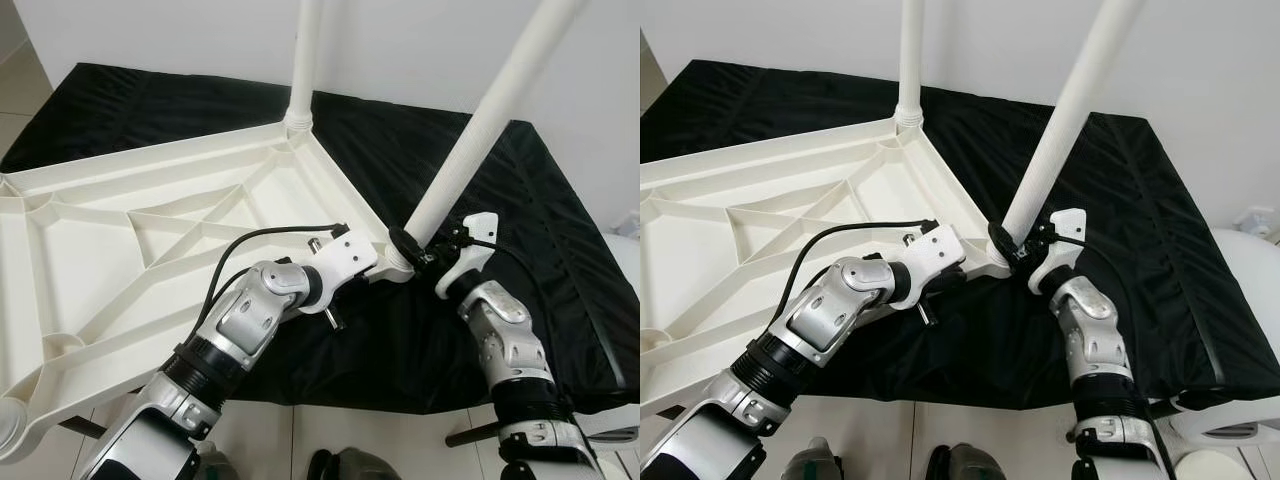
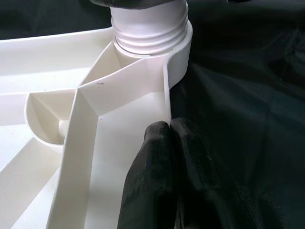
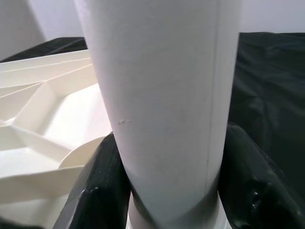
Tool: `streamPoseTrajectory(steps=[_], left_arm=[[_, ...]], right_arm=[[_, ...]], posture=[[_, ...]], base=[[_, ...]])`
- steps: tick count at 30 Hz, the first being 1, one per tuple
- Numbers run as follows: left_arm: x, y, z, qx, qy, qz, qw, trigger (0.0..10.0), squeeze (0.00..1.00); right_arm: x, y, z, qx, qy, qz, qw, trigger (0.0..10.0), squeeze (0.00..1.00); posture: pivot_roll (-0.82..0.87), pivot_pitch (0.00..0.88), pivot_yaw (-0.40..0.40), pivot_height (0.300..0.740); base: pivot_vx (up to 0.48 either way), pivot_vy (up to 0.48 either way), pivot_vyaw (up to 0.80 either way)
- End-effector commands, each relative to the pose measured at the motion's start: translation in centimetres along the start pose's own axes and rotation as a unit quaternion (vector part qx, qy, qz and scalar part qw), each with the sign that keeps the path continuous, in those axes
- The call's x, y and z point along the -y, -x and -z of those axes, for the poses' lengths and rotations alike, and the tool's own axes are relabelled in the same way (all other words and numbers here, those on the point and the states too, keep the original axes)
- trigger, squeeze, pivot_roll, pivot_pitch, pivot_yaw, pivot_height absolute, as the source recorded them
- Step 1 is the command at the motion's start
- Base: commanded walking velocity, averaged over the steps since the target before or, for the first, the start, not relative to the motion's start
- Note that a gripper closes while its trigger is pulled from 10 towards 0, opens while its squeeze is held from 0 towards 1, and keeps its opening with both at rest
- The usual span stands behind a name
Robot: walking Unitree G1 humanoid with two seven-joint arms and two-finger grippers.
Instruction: Building children table
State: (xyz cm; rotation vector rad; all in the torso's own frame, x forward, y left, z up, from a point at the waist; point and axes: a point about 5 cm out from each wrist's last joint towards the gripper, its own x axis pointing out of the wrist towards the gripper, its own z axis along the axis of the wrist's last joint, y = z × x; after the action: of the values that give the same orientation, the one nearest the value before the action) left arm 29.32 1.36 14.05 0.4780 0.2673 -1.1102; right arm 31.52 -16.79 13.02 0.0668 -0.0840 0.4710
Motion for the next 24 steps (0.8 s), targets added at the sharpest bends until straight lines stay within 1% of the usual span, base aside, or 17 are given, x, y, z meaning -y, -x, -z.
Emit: streamPoseTrajectory(steps=[1,2,3,5,6,8,9,10,11,12,14,16,18,19,21,22,24], left_arm=[[1.7,-0.8,-0.6,0.012,-0.002,0.051,0.999,10.0,0.0],[1.7,-0.8,-0.6,0.012,-0.002,0.051,0.999,10.0,0.0],[1.6,-0.7,-0.6,0.012,-0.002,0.051,0.999,10.0,0.0],[1.6,-0.7,-0.5,0.01,-0.002,0.05,0.999,10.0,0.0],[1.6,-0.7,-0.5,0.01,-0.002,0.05,0.999,10.0,0.0],[1.6,-0.6,-0.5,0.009,-0.001,0.049,0.999,10.0,0.0],[1.6,-0.6,-0.5,0.009,-0.001,0.049,0.999,10.0,0.0],[1.6,-0.6,-0.5,0.009,-0.001,0.048,0.999,10.0,0.0],[1.6,-0.6,-0.5,0.009,-0.001,0.048,0.999,10.0,0.0],[1.5,-0.5,-0.5,0.009,0.0,0.048,0.999,10.0,0.0],[1.5,-0.5,-0.5,0.009,0.0,0.048,0.999,10.0,0.0],[1.5,-0.5,-0.5,0.008,-0.001,0.047,0.999,10.0,0.0],[1.5,-0.5,-0.5,0.008,-0.001,0.047,0.999,10.0,0.0],[1.5,-0.4,-0.5,0.008,-0.001,0.047,0.999,10.0,0.0],[1.5,-0.4,-0.5,0.008,-0.001,0.047,0.999,10.0,0.0],[1.5,-0.4,-0.5,0.008,-0.001,0.047,0.999,10.0,0.0],[1.5,-0.4,-0.5,0.008,-0.001,0.047,0.999,10.0,0.0]], right_arm=[[-3.7,-1.8,-1.2,0.031,-0.001,-0.014,0.999,10.0,0.0],[-3.7,-1.8,-1.2,0.031,-0.001,-0.014,0.999,10.0,0.0],[-4.4,-2.1,-1.3,0.034,-0.002,-0.001,0.999,10.0,0.0],[-5.2,-2.4,-1.5,0.035,0.006,0.03,0.999,10.0,0.0],[-5.2,-2.4,-1.5,0.035,0.006,0.03,0.999,10.0,0.0],[-5.8,-2.6,-1.5,0.033,-0.008,0.06,0.998,10.0,0.0],[-5.8,-2.6,-1.5,0.033,-0.008,0.06,0.998,10.0,0.0],[-6.1,-2.6,-1.3,0.031,-0.003,0.08,0.996,10.0,0.0],[-6.1,-2.6,-1.3,0.031,-0.003,0.08,0.996,10.0,0.0],[-6.3,-2.7,-1.0,0.024,0.005,0.098,0.995,10.0,0.0],[-6.3,-2.7,-1.0,0.024,0.005,0.098,0.995,10.0,0.0],[-6.4,-2.9,-0.4,0.01,0.004,0.166,0.986,10.0,0.0],[-6.4,-2.9,-0.4,0.01,0.004,0.166,0.986,10.0,0.0],[-6.3,-3.0,-0.3,0.003,0.001,0.203,0.979,10.0,0.0],[-6.3,-3.0,-0.3,0.003,0.001,0.203,0.979,10.0,0.0],[-6.3,-3.1,-0.2,-0.005,-0.006,0.23,0.973,10.0,0.0],[-6.3,-3.1,-0.2,-0.005,-0.006,0.23,0.973,10.0,0.0]], posture=[[0.04,0.051,-0.109,0.74],[0.04,0.051,-0.109,0.74],[0.04,0.051,-0.108,0.74],[0.05,0.052,-0.109,0.74],[0.05,0.052,-0.109,0.74],[0.05,0.052,-0.109,0.74],[0.05,0.052,-0.109,0.74],[0.06,0.054,-0.107,0.74],[0.06,0.054,-0.107,0.74],[0.06,0.055,-0.106,0.74],[0.06,0.055,-0.106,0.74],[0.06,0.056,-0.106,0.74],[0.06,0.056,-0.106,0.74],[0.06,0.057,-0.105,0.74],[0.06,0.057,-0.105,0.74],[0.06,0.056,-0.102,0.74],[0.06,0.056,-0.102,0.74]], base=[[0.0,0.0,0.0],[0.0,0.0,0.0],[0.0,0.0,0.0],[0.0,0.0,0.0],[0.0,0.0,0.0],[0.0,0.0,0.0],[0.0,0.0,0.0],[0.0,0.0,0.0],[0.0,0.0,0.0],[0.0,0.0,0.0],[0.0,0.0,0.0],[0.0,0.0,0.0],[0.0,0.0,0.0],[0.0,0.0,0.0],[0.0,0.0,0.0],[0.0,0.0,0.0],[0.0,0.0,0.0]])
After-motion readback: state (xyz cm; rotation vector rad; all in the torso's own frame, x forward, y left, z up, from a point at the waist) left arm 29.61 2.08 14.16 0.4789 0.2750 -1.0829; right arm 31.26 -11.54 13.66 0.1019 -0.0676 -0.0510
